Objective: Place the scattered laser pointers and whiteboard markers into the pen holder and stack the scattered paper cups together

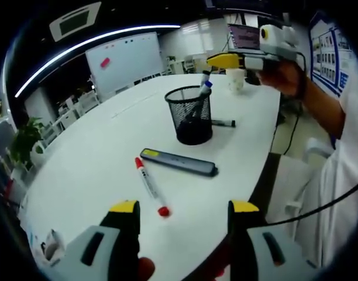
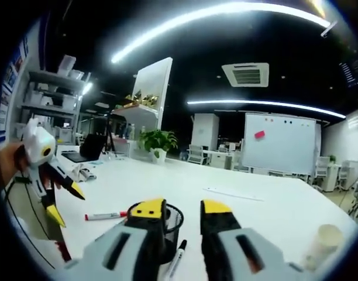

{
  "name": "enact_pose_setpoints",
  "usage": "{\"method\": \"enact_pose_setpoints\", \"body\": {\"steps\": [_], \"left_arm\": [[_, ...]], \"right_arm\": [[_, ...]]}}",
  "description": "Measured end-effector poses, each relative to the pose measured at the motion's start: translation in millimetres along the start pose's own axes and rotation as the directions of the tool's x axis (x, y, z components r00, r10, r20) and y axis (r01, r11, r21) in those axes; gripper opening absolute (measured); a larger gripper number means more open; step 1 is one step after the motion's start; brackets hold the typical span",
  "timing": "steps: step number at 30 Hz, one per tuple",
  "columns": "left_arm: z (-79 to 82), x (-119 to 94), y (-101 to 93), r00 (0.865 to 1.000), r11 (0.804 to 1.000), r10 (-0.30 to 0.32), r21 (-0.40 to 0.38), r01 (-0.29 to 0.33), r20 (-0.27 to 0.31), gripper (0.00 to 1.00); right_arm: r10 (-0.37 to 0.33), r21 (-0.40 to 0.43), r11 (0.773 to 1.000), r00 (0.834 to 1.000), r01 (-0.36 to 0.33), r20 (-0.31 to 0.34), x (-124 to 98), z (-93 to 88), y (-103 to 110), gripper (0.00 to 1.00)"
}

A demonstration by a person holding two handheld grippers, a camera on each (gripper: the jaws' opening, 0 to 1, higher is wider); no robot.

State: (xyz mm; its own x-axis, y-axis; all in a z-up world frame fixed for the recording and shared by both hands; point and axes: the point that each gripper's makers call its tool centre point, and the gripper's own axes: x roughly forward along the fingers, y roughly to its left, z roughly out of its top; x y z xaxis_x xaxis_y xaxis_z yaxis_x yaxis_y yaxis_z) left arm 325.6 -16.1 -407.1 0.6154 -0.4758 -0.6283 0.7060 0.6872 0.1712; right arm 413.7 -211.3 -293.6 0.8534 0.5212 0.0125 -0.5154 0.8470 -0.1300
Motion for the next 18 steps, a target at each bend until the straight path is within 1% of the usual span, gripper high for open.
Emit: {"method": "enact_pose_setpoints", "body": {"steps": [9,14,18], "left_arm": [[0.8,0.7,-0.5,1.000,1.000,-0.002,0.001,0.002,0.003,0.60],[-0.5,0.8,-0.4,1.000,1.000,-0.001,0.001,0.001,0.000,0.60],[-0.5,1.0,-0.7,1.000,1.000,-0.002,0.001,0.002,0.001,0.60]], "right_arm": [[-0.019,0.010,1.000,1.000,0.019,-0.015,-10.9,-6.3,-4.7,0.25],[-0.027,0.017,0.999,0.999,0.028,-0.039,-17.1,-17.0,-5.5,0.26],[-0.042,0.027,0.999,0.997,0.043,-0.065,-18.6,-29.4,-8.2,0.26]]}}
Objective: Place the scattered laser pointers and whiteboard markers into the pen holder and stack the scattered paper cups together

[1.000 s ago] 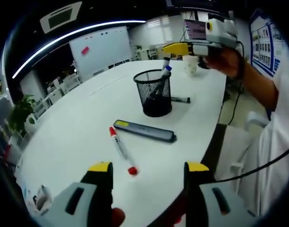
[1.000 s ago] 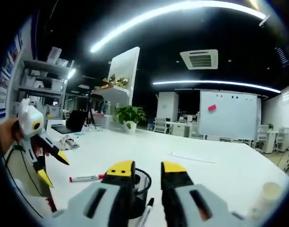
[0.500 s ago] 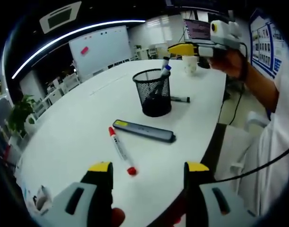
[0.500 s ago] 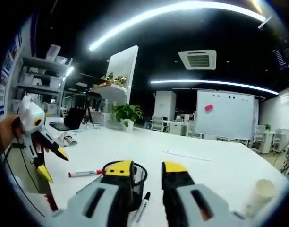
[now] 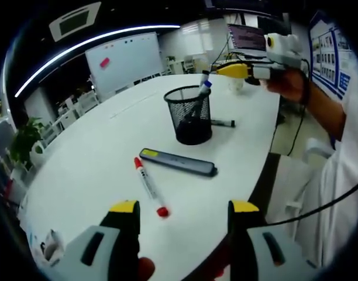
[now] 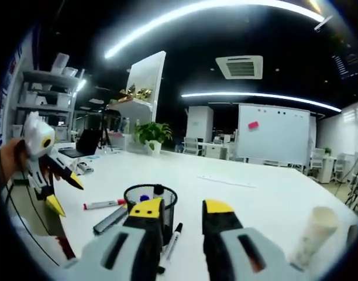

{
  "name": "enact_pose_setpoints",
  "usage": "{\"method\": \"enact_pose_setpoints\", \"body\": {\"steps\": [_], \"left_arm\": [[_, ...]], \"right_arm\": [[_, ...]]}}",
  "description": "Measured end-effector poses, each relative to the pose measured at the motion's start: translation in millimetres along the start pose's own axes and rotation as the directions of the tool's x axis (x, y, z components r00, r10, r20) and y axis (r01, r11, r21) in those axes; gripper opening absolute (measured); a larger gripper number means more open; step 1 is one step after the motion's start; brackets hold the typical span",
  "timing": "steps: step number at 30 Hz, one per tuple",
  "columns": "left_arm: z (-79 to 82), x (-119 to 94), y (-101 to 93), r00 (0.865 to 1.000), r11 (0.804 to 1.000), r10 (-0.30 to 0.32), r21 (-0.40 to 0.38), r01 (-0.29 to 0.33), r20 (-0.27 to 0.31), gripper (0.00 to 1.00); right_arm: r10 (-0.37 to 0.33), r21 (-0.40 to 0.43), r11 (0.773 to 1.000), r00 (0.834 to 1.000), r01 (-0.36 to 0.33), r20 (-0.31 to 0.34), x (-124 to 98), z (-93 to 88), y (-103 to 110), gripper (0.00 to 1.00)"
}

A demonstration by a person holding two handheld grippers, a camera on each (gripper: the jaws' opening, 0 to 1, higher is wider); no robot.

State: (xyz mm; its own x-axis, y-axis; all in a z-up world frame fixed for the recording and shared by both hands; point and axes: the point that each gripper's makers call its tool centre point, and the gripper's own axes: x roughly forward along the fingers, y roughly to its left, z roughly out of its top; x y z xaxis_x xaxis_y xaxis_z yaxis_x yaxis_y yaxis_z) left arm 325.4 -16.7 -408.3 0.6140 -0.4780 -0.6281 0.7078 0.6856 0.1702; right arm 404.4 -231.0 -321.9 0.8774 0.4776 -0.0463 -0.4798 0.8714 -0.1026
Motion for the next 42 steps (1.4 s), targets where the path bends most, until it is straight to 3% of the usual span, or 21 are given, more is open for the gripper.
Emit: {"method": "enact_pose_setpoints", "body": {"steps": [30,42], "left_arm": [[-0.6,-0.7,-0.7,1.000,1.000,0.004,0.000,-0.004,-0.006,0.60],[-1.0,-0.7,-0.7,1.000,1.000,0.003,0.000,-0.003,-0.007,0.60]], "right_arm": [[0.004,0.004,1.000,0.998,-0.004,-0.068,0.8,-24.6,-2.6,0.27],[0.001,-0.007,1.000,0.993,-0.002,-0.121,2.1,-47.5,-4.4,0.27]]}}
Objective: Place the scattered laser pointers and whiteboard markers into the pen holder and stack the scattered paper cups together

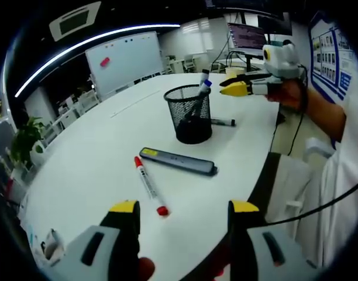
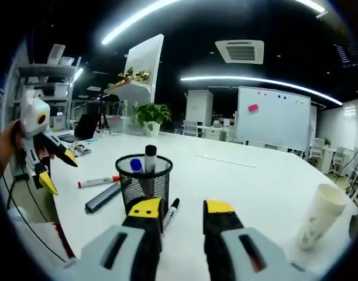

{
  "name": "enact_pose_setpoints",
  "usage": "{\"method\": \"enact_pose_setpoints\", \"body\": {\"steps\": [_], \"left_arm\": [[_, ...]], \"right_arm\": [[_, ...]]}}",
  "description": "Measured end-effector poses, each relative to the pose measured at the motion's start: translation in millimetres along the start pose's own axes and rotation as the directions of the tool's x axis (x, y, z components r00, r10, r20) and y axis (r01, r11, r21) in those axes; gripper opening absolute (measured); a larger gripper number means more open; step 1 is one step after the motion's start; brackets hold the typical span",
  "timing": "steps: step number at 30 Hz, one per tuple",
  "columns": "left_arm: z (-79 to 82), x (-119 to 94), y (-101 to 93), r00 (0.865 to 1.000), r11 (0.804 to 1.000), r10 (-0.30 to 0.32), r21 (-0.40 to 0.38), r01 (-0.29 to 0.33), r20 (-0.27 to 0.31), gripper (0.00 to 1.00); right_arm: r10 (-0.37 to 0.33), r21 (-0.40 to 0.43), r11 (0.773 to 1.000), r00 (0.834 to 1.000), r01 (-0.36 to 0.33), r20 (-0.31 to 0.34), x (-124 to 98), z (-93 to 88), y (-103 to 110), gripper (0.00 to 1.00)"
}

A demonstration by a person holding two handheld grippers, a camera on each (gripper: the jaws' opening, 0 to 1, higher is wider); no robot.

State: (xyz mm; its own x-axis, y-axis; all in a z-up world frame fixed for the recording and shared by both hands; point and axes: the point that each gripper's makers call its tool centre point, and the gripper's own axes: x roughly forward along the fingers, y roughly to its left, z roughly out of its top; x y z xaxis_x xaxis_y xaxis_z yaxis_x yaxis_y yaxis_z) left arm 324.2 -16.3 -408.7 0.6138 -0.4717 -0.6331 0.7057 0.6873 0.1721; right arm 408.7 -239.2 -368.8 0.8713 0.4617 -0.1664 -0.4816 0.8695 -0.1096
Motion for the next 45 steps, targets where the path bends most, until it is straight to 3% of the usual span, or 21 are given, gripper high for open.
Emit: {"method": "enact_pose_setpoints", "body": {"steps": [45], "left_arm": [[2.6,1.1,-2.2,1.000,1.000,-0.003,0.013,0.003,-0.009,0.60]], "right_arm": [[0.020,0.002,1.000,0.995,-0.020,-0.098,-4.6,-36.4,4.4,0.30]]}}
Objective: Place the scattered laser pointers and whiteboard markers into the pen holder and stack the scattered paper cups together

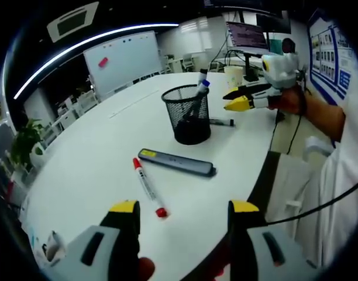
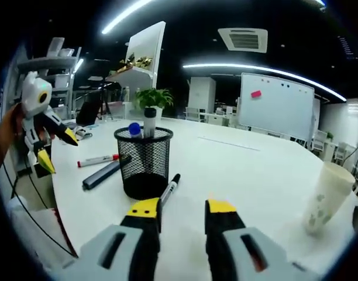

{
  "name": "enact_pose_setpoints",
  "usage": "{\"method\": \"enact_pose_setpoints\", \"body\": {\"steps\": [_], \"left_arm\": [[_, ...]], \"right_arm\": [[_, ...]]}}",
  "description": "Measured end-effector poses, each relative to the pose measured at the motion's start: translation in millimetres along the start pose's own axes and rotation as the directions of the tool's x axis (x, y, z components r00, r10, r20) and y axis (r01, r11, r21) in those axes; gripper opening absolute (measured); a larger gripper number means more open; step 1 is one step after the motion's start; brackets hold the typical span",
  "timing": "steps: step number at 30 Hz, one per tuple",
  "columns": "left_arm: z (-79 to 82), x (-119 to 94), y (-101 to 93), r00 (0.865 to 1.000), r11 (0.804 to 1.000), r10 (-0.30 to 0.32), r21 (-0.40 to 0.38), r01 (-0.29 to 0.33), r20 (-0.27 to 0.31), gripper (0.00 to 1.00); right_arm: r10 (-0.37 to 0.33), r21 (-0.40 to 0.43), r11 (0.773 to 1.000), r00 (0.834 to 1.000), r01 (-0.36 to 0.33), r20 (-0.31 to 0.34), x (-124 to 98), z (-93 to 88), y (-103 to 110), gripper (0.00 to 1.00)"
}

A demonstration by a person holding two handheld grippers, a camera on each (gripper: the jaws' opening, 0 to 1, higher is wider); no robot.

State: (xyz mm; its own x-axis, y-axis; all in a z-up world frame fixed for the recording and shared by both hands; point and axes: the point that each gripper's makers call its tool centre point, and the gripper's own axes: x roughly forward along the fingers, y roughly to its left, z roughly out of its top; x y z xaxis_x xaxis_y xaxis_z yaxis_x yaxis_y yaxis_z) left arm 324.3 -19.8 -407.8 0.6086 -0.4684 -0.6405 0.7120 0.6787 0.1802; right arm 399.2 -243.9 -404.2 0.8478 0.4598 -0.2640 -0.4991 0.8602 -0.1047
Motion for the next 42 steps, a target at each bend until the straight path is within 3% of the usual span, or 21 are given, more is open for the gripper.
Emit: {"method": "enact_pose_setpoints", "body": {"steps": [10,21,42], "left_arm": [[-0.3,0.4,-0.8,1.000,1.000,-0.001,-0.001,0.001,0.000,0.60],[-1.0,1.4,-2.1,1.000,1.000,-0.005,-0.001,0.005,-0.004,0.60],[-3.2,-1.4,-1.9,1.000,1.000,0.001,-0.006,-0.001,-0.005,0.60]], "right_arm": [[0.016,-0.002,1.000,0.999,-0.016,-0.044,2.7,-17.0,4.7,0.33],[0.004,0.009,1.000,0.998,-0.003,-0.060,2.5,-22.9,1.5,0.33],[0.011,0.023,1.000,1.000,-0.011,-0.025,0.3,-13.3,7.2,0.32]]}}
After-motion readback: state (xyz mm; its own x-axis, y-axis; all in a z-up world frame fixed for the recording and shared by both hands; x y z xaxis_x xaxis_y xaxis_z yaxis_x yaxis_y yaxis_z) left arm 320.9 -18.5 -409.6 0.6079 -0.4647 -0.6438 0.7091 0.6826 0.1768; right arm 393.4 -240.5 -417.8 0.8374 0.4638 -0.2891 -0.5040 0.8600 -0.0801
